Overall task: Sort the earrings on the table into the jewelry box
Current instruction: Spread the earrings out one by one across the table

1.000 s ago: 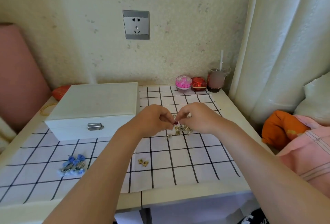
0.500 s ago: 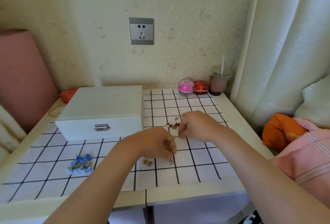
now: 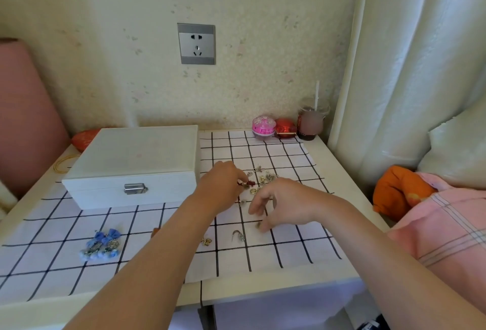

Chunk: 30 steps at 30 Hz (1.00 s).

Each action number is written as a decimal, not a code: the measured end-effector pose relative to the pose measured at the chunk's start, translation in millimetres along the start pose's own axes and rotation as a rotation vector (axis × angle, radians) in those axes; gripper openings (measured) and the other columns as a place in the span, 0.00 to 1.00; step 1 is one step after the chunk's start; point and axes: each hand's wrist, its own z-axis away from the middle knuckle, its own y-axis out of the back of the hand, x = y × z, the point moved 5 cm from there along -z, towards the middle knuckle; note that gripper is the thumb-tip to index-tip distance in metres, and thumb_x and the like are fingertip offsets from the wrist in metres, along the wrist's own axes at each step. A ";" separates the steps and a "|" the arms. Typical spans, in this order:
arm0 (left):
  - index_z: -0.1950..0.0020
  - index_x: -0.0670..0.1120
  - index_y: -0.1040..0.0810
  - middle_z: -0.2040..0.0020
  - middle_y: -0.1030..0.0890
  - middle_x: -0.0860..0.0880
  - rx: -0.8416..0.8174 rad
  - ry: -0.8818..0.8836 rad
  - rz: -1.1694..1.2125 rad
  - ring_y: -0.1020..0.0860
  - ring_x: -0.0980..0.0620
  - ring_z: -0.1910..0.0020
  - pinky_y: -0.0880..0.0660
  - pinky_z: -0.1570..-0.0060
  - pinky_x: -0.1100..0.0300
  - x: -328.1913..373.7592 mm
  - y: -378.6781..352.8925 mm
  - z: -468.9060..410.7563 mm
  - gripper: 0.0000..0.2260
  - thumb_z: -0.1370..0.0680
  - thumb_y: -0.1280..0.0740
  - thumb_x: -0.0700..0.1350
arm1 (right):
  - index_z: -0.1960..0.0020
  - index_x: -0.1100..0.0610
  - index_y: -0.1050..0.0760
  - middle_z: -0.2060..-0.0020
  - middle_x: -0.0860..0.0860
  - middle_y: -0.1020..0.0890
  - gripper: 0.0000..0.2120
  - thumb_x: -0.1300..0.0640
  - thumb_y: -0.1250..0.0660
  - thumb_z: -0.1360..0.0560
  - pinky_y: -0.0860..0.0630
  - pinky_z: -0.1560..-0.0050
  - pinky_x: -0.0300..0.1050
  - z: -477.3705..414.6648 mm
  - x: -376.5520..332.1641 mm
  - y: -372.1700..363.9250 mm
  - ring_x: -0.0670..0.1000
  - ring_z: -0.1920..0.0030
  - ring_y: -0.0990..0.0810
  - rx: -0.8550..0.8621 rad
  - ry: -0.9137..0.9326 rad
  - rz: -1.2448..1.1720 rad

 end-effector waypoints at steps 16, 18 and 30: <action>0.36 0.50 0.24 0.43 0.21 0.49 -0.052 0.071 0.091 0.27 0.53 0.50 0.27 0.49 0.60 -13.7 -4.8 -10.9 0.15 0.21 0.33 0.41 | 0.44 0.46 0.17 0.47 0.47 0.23 0.10 0.54 0.35 0.20 0.25 0.54 0.46 -55.2 5.1 24.1 0.53 0.48 0.21 0.415 -0.026 0.447; 0.32 0.50 0.26 0.41 0.23 0.49 -0.079 0.051 0.102 0.25 0.52 0.47 0.27 0.48 0.60 -12.5 -3.0 -9.8 0.19 0.22 0.35 0.36 | 0.44 0.46 0.18 0.47 0.47 0.23 0.10 0.54 0.34 0.21 0.24 0.51 0.47 -55.4 4.7 26.8 0.52 0.47 0.21 0.418 -0.039 0.440; 0.32 0.50 0.26 0.40 0.24 0.50 0.012 -0.071 0.168 0.24 0.52 0.44 0.27 0.46 0.61 -6.1 15.2 -1.2 0.21 0.23 0.35 0.34 | 0.52 0.46 0.15 0.54 0.44 0.18 0.06 0.54 0.30 0.24 0.26 0.56 0.45 -58.5 -5.3 26.4 0.49 0.52 0.20 0.382 -0.040 0.353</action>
